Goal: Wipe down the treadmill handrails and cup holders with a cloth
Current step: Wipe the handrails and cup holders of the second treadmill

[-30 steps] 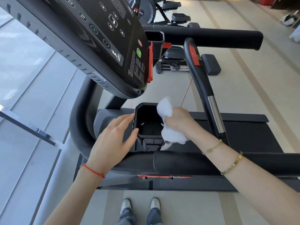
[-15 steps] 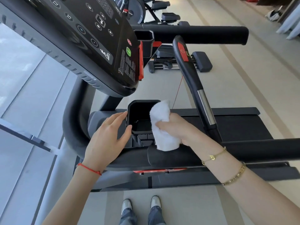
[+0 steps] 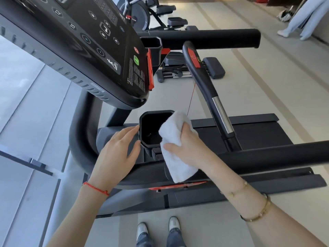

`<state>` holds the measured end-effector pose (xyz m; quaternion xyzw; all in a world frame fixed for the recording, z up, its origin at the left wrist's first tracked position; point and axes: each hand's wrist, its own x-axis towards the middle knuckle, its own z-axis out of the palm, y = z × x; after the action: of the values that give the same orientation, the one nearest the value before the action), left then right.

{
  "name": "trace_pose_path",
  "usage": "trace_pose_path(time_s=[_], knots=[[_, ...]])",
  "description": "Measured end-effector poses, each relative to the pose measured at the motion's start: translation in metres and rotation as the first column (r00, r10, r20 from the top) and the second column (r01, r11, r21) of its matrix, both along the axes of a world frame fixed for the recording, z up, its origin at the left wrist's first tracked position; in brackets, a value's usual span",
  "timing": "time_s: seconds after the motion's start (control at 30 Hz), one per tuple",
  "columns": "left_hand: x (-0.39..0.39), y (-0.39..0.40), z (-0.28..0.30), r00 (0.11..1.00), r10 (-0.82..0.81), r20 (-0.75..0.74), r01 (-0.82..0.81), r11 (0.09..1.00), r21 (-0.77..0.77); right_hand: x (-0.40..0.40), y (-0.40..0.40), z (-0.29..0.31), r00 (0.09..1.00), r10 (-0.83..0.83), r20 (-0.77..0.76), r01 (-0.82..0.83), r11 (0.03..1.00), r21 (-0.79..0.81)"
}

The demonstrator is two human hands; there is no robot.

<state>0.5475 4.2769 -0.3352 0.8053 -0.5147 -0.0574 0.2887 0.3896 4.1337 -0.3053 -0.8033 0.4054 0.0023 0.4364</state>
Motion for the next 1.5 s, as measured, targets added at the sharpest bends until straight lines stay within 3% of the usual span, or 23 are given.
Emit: trace_pose_path(time_s=[0.07,0.17,0.4,0.6,0.87,1.1,1.2,1.27,1.33,1.5], knots=[[0.003,0.005,-0.001,1.000,-0.015,0.026,0.015,1.000,0.011,0.009,-0.014,0.002,1.000,-0.012,0.006,0.012,0.994,0.106],[0.003,0.010,-0.001,0.999,-0.012,0.041,0.011,1.000,0.022,0.016,-0.025,0.002,0.992,-0.090,0.093,0.077,0.987,0.139],[0.001,0.011,-0.001,0.999,-0.022,0.023,0.022,1.000,-0.010,0.002,-0.007,-0.011,0.993,-0.114,-0.026,0.116,0.990,0.085],[0.000,0.012,-0.001,0.999,-0.050,0.009,0.050,0.998,-0.030,0.033,-0.018,-0.013,0.938,-0.330,0.111,0.322,0.943,0.080],[0.000,0.011,-0.001,0.999,-0.035,-0.008,0.035,0.999,-0.029,-0.001,-0.003,-0.011,0.982,-0.185,0.026,0.187,0.979,-0.076],[-0.003,0.014,0.001,0.999,-0.049,0.002,0.049,0.996,-0.081,-0.034,0.031,0.006,0.990,-0.138,0.017,0.137,0.942,-0.307],[-0.005,0.019,0.001,0.996,-0.092,0.018,0.094,0.989,-0.115,-0.042,0.064,0.004,0.997,0.033,0.073,-0.004,0.930,-0.367],[-0.007,0.024,0.000,0.993,-0.119,0.021,0.121,0.983,-0.142,-0.046,0.086,-0.007,0.984,0.165,0.063,-0.106,0.836,-0.539],[-0.011,0.030,-0.002,0.991,-0.130,0.016,0.131,0.979,-0.158,-0.048,0.099,-0.023,0.974,0.215,0.072,-0.100,0.694,-0.713],[-0.031,0.040,-0.006,0.993,-0.117,0.028,0.120,0.979,-0.162,-0.063,0.087,-0.053,0.977,0.209,0.045,-0.076,0.533,-0.843]])
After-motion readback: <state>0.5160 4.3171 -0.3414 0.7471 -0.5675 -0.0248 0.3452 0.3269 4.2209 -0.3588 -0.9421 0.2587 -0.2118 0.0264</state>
